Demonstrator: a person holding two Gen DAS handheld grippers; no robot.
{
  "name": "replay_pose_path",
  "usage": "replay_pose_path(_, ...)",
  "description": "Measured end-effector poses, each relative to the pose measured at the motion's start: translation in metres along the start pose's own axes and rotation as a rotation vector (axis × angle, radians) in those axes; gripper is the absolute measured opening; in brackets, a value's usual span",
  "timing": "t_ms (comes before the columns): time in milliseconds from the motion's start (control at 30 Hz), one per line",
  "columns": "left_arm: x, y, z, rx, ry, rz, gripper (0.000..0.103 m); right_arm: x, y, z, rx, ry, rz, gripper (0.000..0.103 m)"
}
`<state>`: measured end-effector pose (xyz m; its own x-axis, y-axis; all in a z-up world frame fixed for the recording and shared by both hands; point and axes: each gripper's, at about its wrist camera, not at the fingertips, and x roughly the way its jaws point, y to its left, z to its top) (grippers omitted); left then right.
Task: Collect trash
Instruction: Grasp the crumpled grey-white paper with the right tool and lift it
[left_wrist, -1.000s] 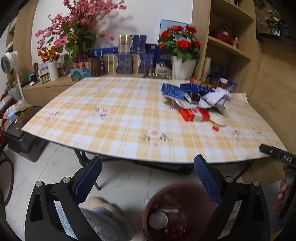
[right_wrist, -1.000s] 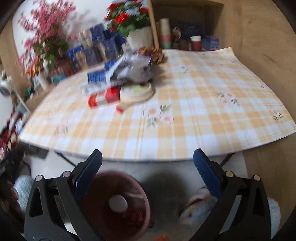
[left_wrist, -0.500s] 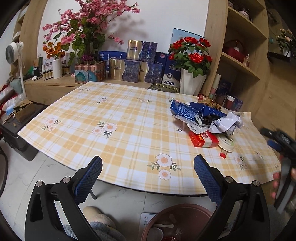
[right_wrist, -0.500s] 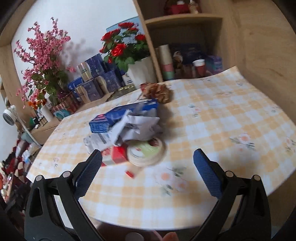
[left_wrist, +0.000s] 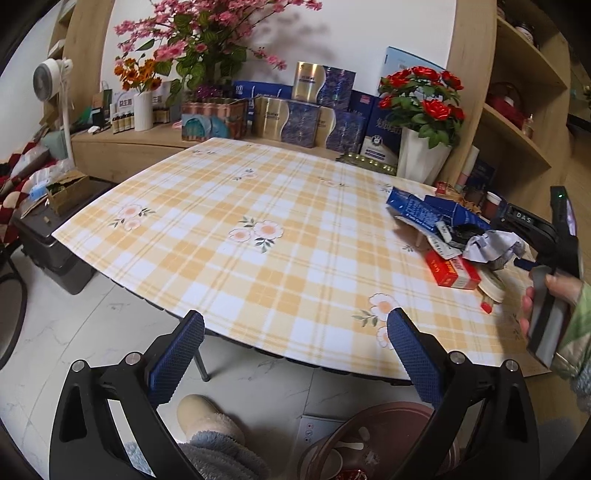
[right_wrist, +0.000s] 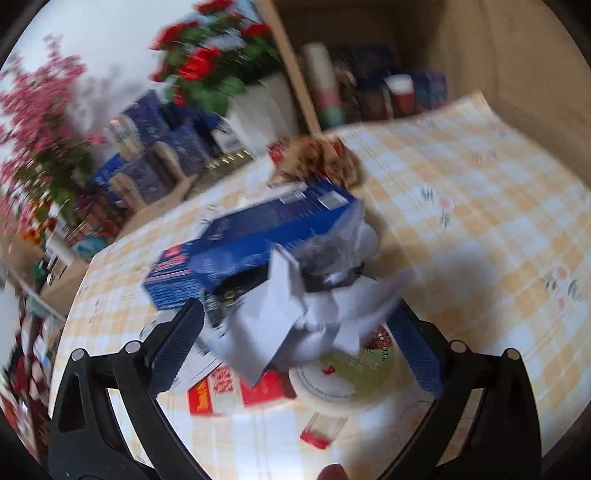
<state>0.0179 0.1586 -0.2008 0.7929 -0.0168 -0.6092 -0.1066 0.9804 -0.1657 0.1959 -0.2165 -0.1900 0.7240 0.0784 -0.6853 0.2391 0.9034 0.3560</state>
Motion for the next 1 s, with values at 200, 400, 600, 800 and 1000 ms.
replay_pose_path(200,0.006,-0.003,0.000,0.001,0.016,-0.013,0.097,0.020,-0.031,-0.003,0.181,0.112,0.059,0.089)
replay_pose_path(400,0.012,-0.022,0.002,0.021,0.035,-0.053,0.097,-0.012,-0.030,-0.009,0.058,0.109,0.170,0.053)
replay_pose_path(600,0.014,-0.051,0.005,0.060,0.045,-0.107,0.097,-0.040,-0.036,-0.008,-0.089,0.077,0.211,0.041)
replay_pose_path(800,0.016,-0.082,0.011,0.088,0.075,-0.183,0.097,-0.059,-0.064,-0.011,-0.101,0.058,0.226,0.039)
replay_pose_path(1000,0.033,-0.119,0.024,0.065,0.140,-0.293,0.097,-0.057,-0.088,-0.026,-0.081,0.150,0.284,0.042)
